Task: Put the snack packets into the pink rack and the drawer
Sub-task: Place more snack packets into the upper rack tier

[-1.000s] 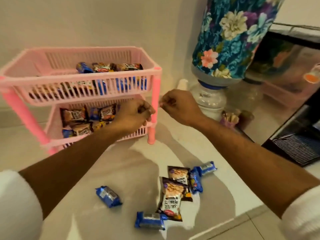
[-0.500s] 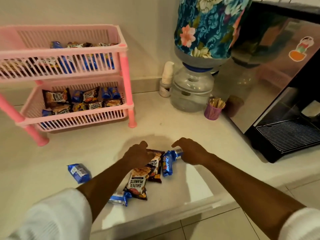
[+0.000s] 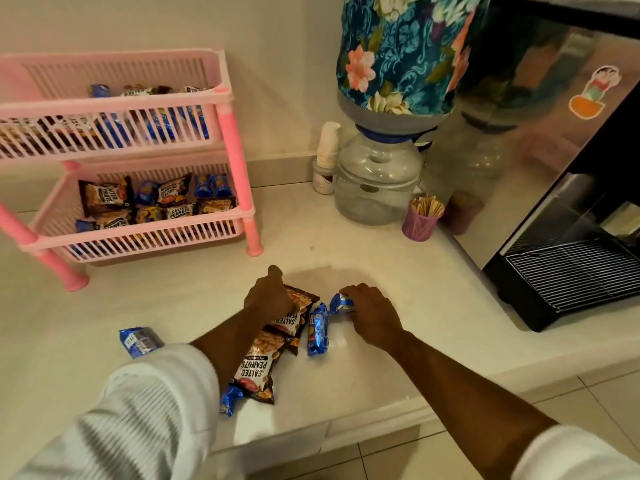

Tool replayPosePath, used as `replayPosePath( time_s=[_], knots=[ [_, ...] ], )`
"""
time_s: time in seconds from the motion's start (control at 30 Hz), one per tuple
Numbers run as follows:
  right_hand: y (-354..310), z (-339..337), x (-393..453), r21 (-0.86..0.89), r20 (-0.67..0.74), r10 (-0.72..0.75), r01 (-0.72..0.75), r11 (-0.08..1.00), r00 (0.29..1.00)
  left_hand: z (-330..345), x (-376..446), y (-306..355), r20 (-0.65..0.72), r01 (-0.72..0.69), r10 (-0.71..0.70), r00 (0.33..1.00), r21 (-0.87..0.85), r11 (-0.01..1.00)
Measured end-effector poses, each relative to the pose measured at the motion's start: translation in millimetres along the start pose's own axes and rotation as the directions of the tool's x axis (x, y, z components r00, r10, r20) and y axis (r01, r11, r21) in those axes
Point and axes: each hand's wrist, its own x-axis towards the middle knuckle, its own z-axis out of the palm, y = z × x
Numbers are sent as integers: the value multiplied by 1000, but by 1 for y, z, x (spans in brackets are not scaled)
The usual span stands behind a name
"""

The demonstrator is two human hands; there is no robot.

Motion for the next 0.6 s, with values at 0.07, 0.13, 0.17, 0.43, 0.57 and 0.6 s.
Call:
replayPosePath(
  time_s=[0.07,0.13,0.17,0.43,0.57,0.6],
  knots=[
    [1,-4,5,-7,-12,12,-13,1000,1000,-4,4,6,-16,14,-15,1000,-69,998],
    [-1,-11,9,-6,-33,17,-18,1000,999,-10,8,10,-32,36,-39,999,-105,994],
    [-4,-15,11,14,-49,29,-28,1000,998,-13,8,11,-37,40,-45,998,-134,990],
    [-60,-64,38,554,-237,106,44,831,966,-74,-2,24,-33,-42,28,999,-550,834],
    [-110,-89,50,704,-336,98,180,687,937,-119,-23,27,-68,-80,46,997,-708,701],
    [-121,-94,52,726,-354,96,209,655,930,-129,-29,26,-62,-74,42,997,-753,654]
  ],
)
